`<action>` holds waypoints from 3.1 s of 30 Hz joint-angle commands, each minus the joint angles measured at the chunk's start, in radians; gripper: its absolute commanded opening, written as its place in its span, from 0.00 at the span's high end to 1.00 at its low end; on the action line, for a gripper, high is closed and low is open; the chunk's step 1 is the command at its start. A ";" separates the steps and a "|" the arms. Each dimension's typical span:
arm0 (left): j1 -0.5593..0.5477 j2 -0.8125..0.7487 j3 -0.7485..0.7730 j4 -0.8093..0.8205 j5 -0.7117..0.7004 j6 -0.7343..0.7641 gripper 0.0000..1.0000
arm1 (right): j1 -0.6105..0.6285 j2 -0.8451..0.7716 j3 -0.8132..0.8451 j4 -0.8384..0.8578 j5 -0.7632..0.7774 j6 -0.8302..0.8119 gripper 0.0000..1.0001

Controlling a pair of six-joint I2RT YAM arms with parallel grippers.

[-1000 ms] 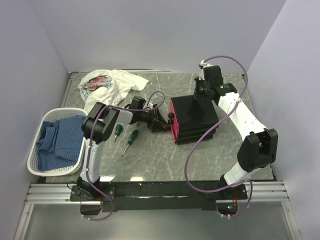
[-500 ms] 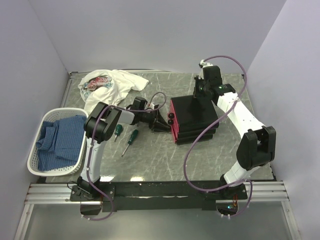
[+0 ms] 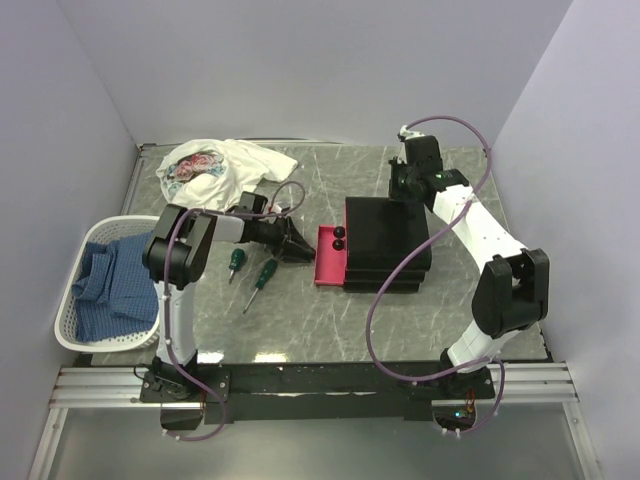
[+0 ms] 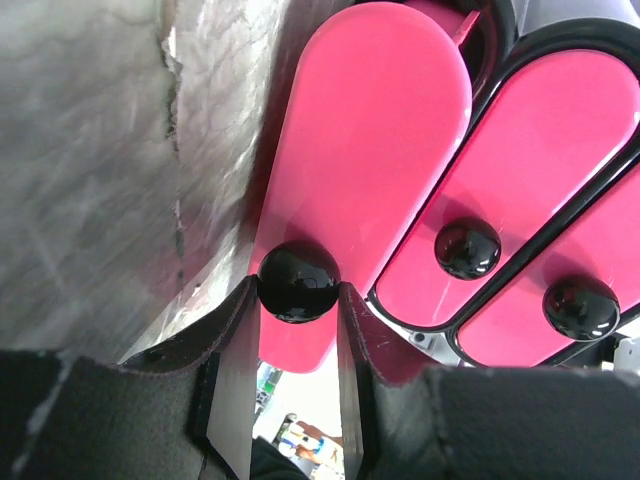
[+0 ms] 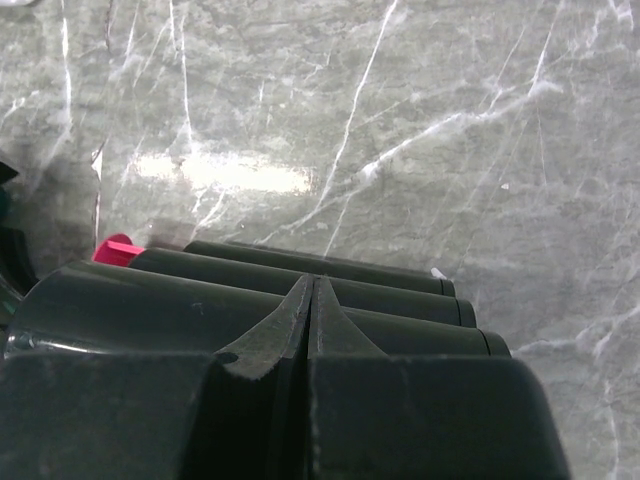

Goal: Sort the tools into containers

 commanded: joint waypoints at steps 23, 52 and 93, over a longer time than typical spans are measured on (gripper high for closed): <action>0.070 -0.288 0.152 -0.411 -0.369 0.401 0.30 | 0.001 0.054 0.027 -0.285 0.026 -0.026 1.00; 0.101 -0.164 0.275 -0.544 -0.969 0.722 0.34 | 0.024 0.073 0.139 -0.270 -0.034 -0.008 1.00; -0.179 -0.314 0.269 -0.477 -0.483 0.655 0.99 | 0.052 0.051 0.094 -0.246 0.014 -0.026 1.00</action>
